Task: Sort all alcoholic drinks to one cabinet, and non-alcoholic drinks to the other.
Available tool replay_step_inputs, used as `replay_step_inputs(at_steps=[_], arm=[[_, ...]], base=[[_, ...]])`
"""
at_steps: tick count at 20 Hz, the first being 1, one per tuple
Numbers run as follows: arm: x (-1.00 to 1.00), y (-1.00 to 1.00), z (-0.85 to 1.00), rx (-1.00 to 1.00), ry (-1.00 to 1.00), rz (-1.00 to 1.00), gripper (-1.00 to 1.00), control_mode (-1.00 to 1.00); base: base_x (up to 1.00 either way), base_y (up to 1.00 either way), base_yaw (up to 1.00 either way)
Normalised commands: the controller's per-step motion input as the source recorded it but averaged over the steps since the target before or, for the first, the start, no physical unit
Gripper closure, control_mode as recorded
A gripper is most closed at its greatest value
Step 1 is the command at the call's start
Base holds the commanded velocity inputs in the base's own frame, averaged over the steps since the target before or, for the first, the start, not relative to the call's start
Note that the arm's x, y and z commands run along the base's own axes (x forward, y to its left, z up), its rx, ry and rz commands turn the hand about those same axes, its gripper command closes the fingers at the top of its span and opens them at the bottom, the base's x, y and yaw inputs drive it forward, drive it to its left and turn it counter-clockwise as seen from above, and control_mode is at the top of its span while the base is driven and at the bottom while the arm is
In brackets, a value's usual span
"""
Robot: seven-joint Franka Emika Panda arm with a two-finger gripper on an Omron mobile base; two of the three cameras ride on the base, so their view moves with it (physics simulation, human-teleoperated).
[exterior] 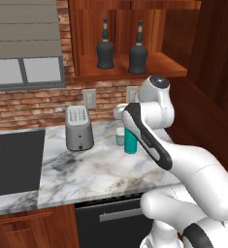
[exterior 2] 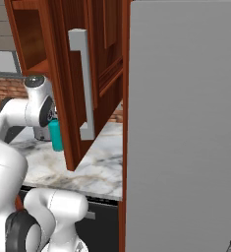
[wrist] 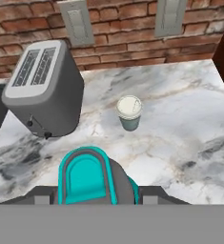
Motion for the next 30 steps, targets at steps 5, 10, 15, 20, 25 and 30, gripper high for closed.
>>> replay_step_inputs(at_steps=[5, 10, 15, 20, 25, 30], arm=[[-0.31, 0.00, 0.65, 0.00, -0.04, -0.01, 1.00, -1.00], [-0.34, 0.00, 0.29, 0.00, -0.13, 0.00, 1.00, -1.00], [-0.40, 0.00, 0.17, -0.03, -0.20, 0.00, 1.00, -1.00], [-0.42, 0.00, 0.65, 0.00, -0.04, 0.00, 1.00, -1.00], [-0.23, -0.01, 0.54, 0.00, -0.03, 0.00, 1.00, -1.00], [-0.18, -0.08, 0.35, 0.00, -0.01, 0.00, 1.00, -1.00]], base=[[0.00, 0.00, 0.00], [0.00, 0.00, 0.00], [0.00, 0.00, 0.00], [0.00, 0.00, 0.00], [0.00, 0.00, 0.00], [0.00, 0.00, 0.00]])
